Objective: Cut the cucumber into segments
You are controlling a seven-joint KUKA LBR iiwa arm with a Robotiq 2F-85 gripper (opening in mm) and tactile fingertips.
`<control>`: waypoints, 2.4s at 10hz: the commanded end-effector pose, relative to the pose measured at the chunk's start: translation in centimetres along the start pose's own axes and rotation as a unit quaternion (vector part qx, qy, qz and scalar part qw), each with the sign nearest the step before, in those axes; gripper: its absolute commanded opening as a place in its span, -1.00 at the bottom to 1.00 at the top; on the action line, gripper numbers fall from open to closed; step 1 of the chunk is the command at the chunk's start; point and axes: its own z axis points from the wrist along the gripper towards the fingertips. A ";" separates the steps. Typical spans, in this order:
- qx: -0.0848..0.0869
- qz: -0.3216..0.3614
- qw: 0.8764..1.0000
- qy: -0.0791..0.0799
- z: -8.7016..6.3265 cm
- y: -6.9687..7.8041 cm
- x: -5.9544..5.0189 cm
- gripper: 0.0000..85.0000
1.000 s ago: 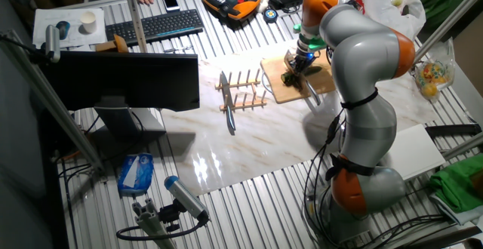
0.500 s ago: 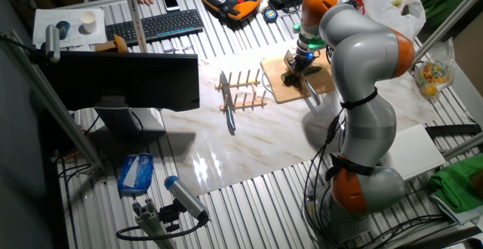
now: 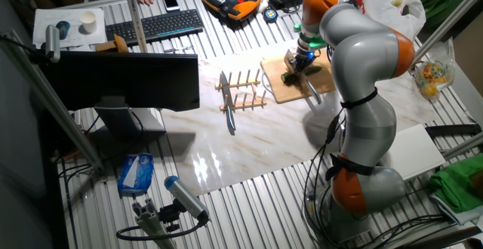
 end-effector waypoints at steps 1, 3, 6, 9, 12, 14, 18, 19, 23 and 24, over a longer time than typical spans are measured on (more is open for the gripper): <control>0.000 0.001 1.000 0.003 -0.6 0.1 0.0 -0.98; 0.000 0.004 1.000 0.005 -1.3 0.4 0.2 -0.98; -0.002 0.004 1.000 0.006 -2.1 0.2 0.8 -0.98; 0.007 -0.001 1.000 0.007 -2.5 -0.8 1.2 -0.98; 0.013 -0.003 1.000 0.005 -2.2 -1.3 1.2 -0.98; 0.011 -0.004 1.000 0.007 -2.0 -1.2 1.1 -0.98; 0.010 -0.006 1.000 0.000 -0.6 -1.1 0.7 -0.98; 0.009 -0.006 1.000 0.000 -0.2 -1.2 0.6 -0.98; 0.011 -0.002 1.000 0.000 0.4 -1.3 0.3 -0.98; 0.011 -0.002 1.000 0.000 0.6 -1.3 0.2 -0.98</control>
